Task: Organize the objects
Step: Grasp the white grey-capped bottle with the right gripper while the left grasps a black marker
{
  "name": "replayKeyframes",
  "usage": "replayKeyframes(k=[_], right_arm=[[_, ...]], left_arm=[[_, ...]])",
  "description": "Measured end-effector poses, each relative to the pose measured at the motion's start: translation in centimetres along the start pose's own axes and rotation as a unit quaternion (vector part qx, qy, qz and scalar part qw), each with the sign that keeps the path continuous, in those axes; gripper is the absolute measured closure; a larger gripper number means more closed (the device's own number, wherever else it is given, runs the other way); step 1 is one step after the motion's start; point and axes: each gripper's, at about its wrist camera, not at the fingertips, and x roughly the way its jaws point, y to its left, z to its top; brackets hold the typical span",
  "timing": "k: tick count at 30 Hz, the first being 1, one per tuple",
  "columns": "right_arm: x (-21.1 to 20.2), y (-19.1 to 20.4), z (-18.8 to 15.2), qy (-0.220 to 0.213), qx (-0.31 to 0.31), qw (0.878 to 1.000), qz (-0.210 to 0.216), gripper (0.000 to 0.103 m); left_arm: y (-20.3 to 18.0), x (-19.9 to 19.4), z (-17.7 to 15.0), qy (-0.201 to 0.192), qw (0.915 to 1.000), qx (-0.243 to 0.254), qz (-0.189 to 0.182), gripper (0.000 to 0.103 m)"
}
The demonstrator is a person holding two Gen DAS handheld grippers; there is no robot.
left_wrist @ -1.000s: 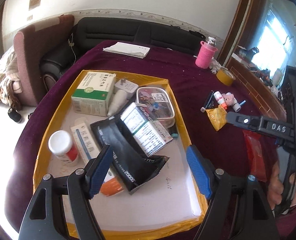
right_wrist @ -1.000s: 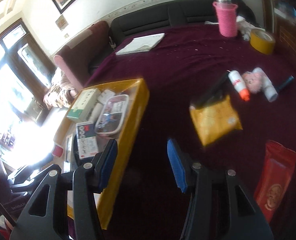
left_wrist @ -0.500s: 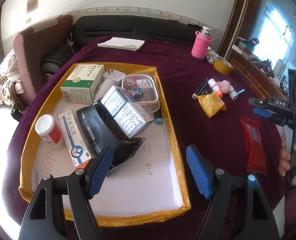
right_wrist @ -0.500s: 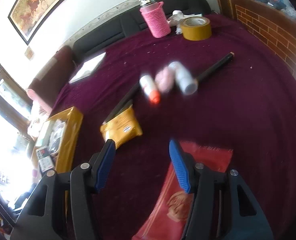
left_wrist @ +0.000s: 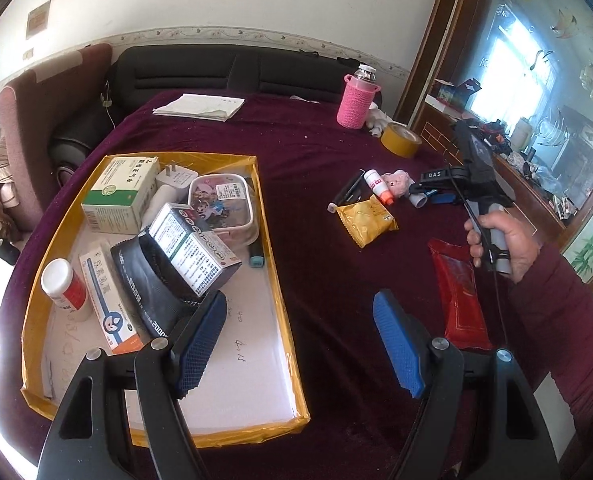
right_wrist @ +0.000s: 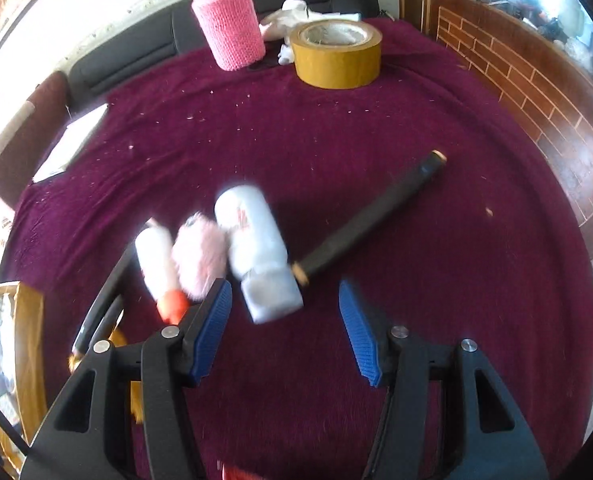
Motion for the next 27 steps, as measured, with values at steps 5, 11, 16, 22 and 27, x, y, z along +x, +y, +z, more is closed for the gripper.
replayKeyframes(k=[5, 11, 16, 22, 27], right_arm=[[1.9, 0.8, 1.7, 0.01, -0.009, 1.0, -0.016, 0.061], [2.7, 0.9, 2.0, 0.004, -0.019, 1.0, -0.001, 0.073], [0.2, -1.0, 0.0, -0.008, 0.016, 0.999, 0.05, 0.073], [-3.7, -2.5, -5.3, -0.029, 0.036, 0.99, 0.134, 0.074], [-3.9, -3.3, -6.7, -0.049, 0.035, 0.988, 0.14, 0.074]], left_arm=[[-0.3, 0.7, 1.4, 0.004, 1.0, 0.0, -0.004, 0.032], [-1.6, 3.1, 4.2, 0.019, 0.9996, -0.002, -0.021, 0.032], [-4.6, 6.4, 7.0, 0.032, 0.9981, 0.052, 0.002, 0.033], [-6.9, 14.2, 11.1, 0.081, 0.9928, 0.088, 0.004, 0.033], [-8.6, 20.7, 13.6, 0.097, 0.9862, 0.13, 0.035, 0.033]])
